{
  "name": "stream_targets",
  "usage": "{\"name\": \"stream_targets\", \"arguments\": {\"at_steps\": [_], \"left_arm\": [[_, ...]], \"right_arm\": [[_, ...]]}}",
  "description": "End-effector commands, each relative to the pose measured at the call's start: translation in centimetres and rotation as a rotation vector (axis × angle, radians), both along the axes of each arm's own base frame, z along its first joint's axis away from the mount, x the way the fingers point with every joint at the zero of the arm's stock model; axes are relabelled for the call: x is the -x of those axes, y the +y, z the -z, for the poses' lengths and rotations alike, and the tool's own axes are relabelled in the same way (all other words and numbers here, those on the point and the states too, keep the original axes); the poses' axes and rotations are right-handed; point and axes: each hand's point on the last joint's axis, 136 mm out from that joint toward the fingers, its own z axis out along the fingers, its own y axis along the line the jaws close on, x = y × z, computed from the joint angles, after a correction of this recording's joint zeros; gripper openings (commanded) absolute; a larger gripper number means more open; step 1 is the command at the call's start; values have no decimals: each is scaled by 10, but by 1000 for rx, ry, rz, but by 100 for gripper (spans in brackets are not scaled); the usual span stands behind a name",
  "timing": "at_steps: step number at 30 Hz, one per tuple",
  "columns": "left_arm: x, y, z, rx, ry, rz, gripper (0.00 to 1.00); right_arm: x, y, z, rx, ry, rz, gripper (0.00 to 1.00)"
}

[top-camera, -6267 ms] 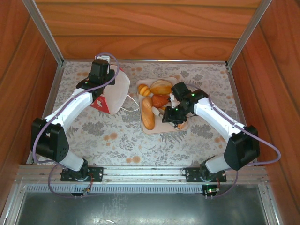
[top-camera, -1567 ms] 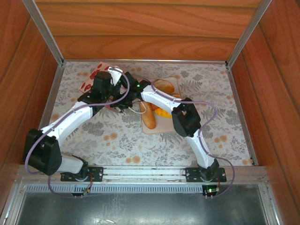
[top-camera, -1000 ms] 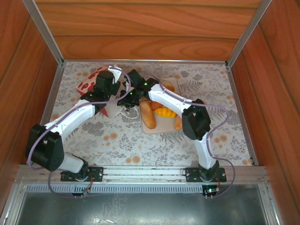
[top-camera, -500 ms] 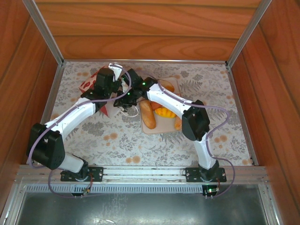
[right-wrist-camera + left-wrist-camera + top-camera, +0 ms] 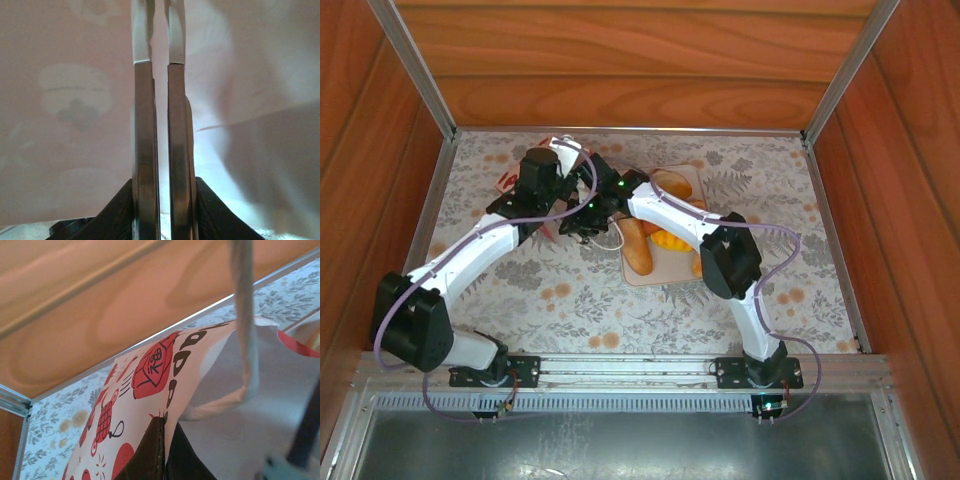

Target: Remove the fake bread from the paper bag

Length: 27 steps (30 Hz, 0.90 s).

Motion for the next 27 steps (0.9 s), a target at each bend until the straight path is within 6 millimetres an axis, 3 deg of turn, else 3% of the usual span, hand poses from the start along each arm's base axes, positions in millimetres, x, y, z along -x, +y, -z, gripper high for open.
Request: {"name": "stream_targets", "arguments": {"at_steps": [1,7,27], "left_arm": [[10,-10,-14,27,-42,78,0],[16,-13,-13,34,-54,107,0],[15,-29,-9,88,-33,172,0]], "right_arm": [[-2,1,5,-14,35,20,38],[-5,2,11,-13,58,34,47],[-10,37,-1,-179,32,-97,51]]}}
